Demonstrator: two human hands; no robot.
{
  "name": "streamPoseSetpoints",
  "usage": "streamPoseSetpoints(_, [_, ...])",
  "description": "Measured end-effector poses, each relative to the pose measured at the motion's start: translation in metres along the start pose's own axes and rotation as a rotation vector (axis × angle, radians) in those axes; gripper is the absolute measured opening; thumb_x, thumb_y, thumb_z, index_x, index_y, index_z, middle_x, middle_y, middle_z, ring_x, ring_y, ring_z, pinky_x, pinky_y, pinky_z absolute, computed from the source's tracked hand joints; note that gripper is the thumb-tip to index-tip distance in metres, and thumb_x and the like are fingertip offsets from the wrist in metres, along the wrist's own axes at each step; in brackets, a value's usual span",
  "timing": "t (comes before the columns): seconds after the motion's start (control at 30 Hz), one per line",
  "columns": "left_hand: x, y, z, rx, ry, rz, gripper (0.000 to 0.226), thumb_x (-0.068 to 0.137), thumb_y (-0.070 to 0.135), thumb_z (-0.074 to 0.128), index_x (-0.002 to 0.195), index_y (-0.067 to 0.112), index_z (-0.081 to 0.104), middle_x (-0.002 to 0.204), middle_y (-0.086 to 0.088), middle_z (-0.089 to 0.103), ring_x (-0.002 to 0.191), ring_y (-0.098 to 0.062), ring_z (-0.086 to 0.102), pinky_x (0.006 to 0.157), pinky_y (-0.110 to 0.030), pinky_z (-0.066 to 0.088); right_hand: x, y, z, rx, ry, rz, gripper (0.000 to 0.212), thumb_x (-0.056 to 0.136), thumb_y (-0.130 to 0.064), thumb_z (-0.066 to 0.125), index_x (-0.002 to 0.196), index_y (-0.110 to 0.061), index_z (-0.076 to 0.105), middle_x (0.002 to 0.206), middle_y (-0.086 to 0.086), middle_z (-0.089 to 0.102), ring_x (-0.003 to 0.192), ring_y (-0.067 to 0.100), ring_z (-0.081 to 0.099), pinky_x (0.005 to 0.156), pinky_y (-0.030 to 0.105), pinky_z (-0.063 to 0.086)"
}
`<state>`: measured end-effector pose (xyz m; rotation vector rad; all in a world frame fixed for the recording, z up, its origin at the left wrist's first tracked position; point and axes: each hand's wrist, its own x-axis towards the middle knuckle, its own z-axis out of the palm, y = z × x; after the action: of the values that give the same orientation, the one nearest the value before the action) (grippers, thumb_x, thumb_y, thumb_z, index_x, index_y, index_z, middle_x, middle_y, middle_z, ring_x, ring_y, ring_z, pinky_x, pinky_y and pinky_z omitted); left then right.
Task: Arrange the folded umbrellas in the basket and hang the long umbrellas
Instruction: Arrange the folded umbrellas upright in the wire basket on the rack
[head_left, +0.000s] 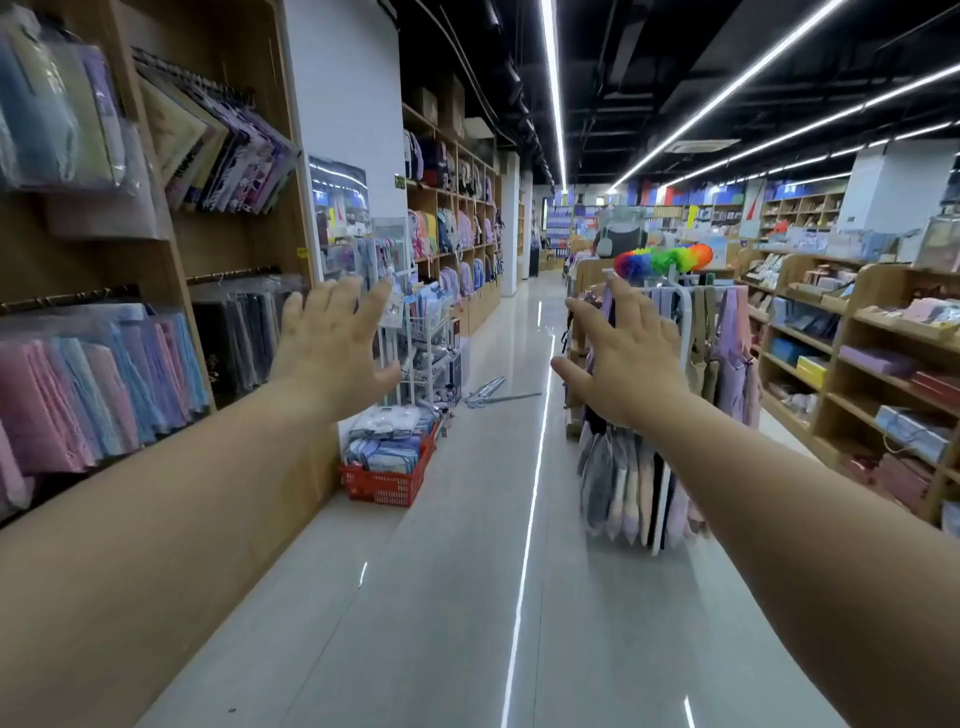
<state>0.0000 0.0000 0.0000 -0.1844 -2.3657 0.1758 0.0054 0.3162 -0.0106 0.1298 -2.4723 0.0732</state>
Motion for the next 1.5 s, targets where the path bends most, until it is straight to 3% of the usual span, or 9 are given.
streamPoseSetpoints(0.27, [0.053, 0.004, 0.12, -0.056, -0.125, -0.01, 0.083, 0.08, 0.064, 0.054, 0.147, 0.027, 0.022, 0.144, -0.007, 0.041, 0.13, -0.032, 0.041, 0.107, -0.052, 0.037, 0.06, -0.005, 0.123, -0.017, -0.134, -0.036, 0.072, 0.089, -0.07, 0.041, 0.152, -0.041, 0.02, 0.164, 0.007, 0.004, 0.148, 0.033, 0.011, 0.114, 0.054, 0.02])
streamPoseSetpoints(0.6, [0.188, -0.03, 0.323, -0.095, -0.403, -0.02, 0.086, 0.081, 0.065, 0.056, 0.151, 0.027, 0.023, 0.151, -0.011, 0.033, 0.139, -0.035, 0.032, 0.111, -0.054, 0.031, 0.207, -0.026, 0.305, -0.031, -0.347, 0.033, 0.072, 0.088, -0.072, 0.039, 0.15, -0.041, 0.02, 0.163, 0.009, 0.009, 0.145, 0.035, 0.018, 0.112, 0.056, 0.025])
streamPoseSetpoints(0.77, [0.264, -0.03, 0.401, -0.131, -0.444, 0.009, 0.082, 0.084, 0.062, 0.055, 0.152, 0.027, 0.024, 0.152, -0.01, 0.032, 0.139, -0.034, 0.031, 0.112, -0.052, 0.03, 0.28, -0.013, 0.373, 0.006, -0.37, 0.074, 0.073, 0.088, -0.071, 0.041, 0.151, -0.039, 0.022, 0.161, 0.008, 0.014, 0.143, 0.034, 0.022, 0.112, 0.056, 0.026])
streamPoseSetpoints(0.97, [0.356, -0.004, 0.513, -0.113, -0.497, 0.036, 0.083, 0.083, 0.063, 0.056, 0.152, 0.029, 0.024, 0.153, -0.009, 0.032, 0.141, -0.032, 0.031, 0.111, -0.051, 0.03, 0.374, 0.041, 0.482, 0.032, -0.405, 0.086, 0.071, 0.087, -0.072, 0.042, 0.148, -0.039, 0.026, 0.158, 0.007, 0.021, 0.139, 0.035, 0.029, 0.109, 0.056, 0.03])
streamPoseSetpoints(1.27, [0.504, 0.053, 0.671, -0.029, -0.617, 0.024, 0.075, 0.083, 0.06, 0.057, 0.146, 0.029, 0.034, 0.143, -0.005, 0.043, 0.132, -0.031, 0.039, 0.106, -0.05, 0.036, 0.529, 0.145, 0.629, 0.134, -0.541, 0.103, 0.074, 0.088, -0.07, 0.047, 0.151, -0.038, 0.025, 0.161, 0.005, 0.018, 0.143, 0.033, 0.026, 0.108, 0.053, 0.032])
streamPoseSetpoints(1.5, [0.597, 0.077, 0.809, -0.118, -0.689, -0.068, 0.077, 0.085, 0.061, 0.058, 0.148, 0.026, 0.033, 0.142, -0.007, 0.046, 0.129, -0.032, 0.043, 0.104, -0.049, 0.042, 0.637, 0.199, 0.748, 0.106, -0.636, 0.036, 0.075, 0.087, -0.07, 0.048, 0.151, -0.037, 0.026, 0.161, 0.005, 0.02, 0.143, 0.033, 0.027, 0.108, 0.055, 0.033])
